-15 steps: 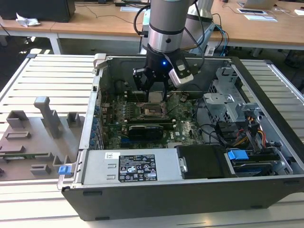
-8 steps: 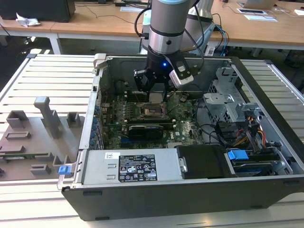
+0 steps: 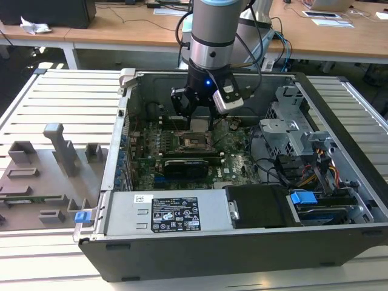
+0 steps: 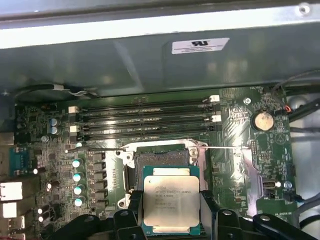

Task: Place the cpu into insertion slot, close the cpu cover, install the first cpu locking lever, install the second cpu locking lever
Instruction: 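Place the cpu into insertion slot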

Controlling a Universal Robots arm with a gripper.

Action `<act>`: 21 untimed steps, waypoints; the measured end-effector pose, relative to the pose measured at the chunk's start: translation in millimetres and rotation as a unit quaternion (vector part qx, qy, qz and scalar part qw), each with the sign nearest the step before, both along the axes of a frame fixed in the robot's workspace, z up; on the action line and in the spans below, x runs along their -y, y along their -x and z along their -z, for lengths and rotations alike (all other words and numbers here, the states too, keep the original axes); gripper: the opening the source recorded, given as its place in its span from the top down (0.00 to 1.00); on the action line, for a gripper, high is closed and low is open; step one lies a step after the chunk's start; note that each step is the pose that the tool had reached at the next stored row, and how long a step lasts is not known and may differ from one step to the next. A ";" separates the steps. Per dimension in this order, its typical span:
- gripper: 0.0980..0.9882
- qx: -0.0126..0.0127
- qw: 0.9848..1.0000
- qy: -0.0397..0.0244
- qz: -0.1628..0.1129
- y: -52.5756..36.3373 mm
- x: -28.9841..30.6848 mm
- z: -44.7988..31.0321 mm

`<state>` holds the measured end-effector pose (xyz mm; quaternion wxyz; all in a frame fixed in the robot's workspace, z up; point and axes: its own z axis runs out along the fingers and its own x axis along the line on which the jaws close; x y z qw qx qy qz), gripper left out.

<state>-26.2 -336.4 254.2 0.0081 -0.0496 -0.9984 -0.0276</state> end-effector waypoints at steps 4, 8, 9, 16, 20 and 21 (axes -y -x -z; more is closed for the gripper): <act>0.50 0.000 1.000 0.000 0.030 0.0 -0.1 0.2; 0.50 0.000 0.998 0.000 0.058 0.0 0.0 0.2; 0.50 0.000 0.998 0.000 0.065 0.0 -0.1 0.3; 0.50 0.000 0.994 0.000 0.111 0.0 0.0 0.4; 0.50 0.000 0.992 0.000 0.130 0.0 0.0 0.4; 0.50 0.000 0.991 0.001 0.133 0.0 0.0 0.4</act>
